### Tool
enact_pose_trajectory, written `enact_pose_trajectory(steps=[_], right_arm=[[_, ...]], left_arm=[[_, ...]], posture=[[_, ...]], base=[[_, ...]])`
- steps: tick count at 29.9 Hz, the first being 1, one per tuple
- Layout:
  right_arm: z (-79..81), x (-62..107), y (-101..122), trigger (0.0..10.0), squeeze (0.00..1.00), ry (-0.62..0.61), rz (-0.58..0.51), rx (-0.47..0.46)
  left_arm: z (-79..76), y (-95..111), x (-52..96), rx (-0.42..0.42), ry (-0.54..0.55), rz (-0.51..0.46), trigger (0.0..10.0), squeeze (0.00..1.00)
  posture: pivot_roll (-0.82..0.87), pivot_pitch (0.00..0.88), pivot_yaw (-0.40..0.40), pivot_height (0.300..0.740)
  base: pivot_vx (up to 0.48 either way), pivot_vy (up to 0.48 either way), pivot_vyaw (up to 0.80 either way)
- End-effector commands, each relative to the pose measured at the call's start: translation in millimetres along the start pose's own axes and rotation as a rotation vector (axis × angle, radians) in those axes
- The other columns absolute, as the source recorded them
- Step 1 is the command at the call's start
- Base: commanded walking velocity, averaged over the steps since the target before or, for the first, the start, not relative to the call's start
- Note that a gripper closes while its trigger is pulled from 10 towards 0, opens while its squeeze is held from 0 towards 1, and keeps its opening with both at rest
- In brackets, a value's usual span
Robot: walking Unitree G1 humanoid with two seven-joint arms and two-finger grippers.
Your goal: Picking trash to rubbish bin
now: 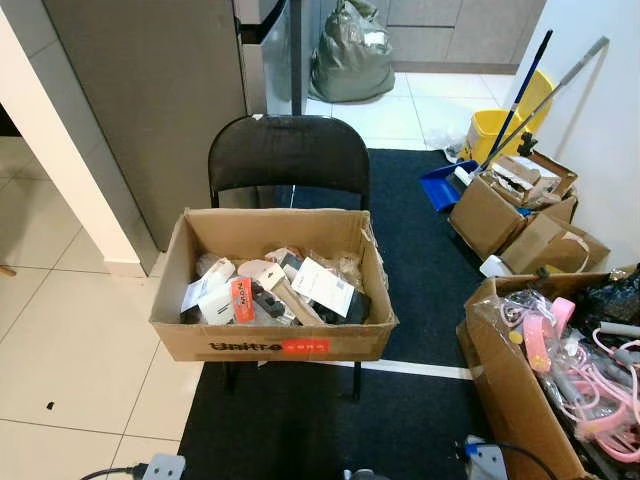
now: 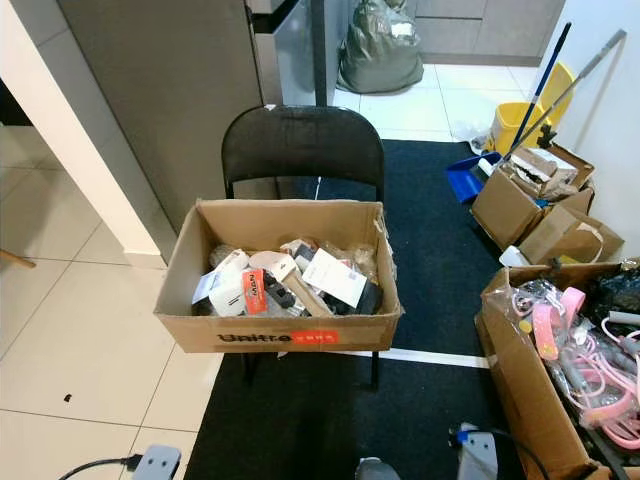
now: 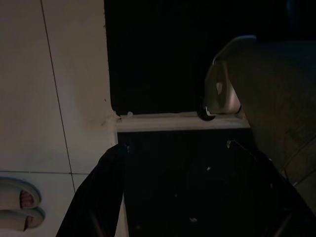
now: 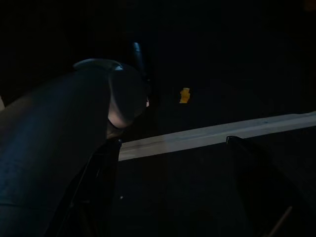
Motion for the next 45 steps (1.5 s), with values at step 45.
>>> enact_pose_trajectory(steps=[45], right_arm=[[-17.9,4.3,-24,10.0,0.00,-0.052,0.092,0.284]], left_arm=[[-5.3,5,-3.7,-0.112,0.010,0.038,10.0,0.00]], posture=[[0.00,0.095,0.047,0.740]], base=[[-0.149,0.000,0.00]])
Point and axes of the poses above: a point about 5 cm out from each wrist's last joint towards the gripper, its own x axis pointing back from the gripper into the wrist, its own y axis along the axis of the wrist's last joint, z = x × y, the point moved 6 cm from there along -x, pointing out of the wrist towards the gripper, and after that the axes turned 8 degrees about -x, right-handed, at the moved point
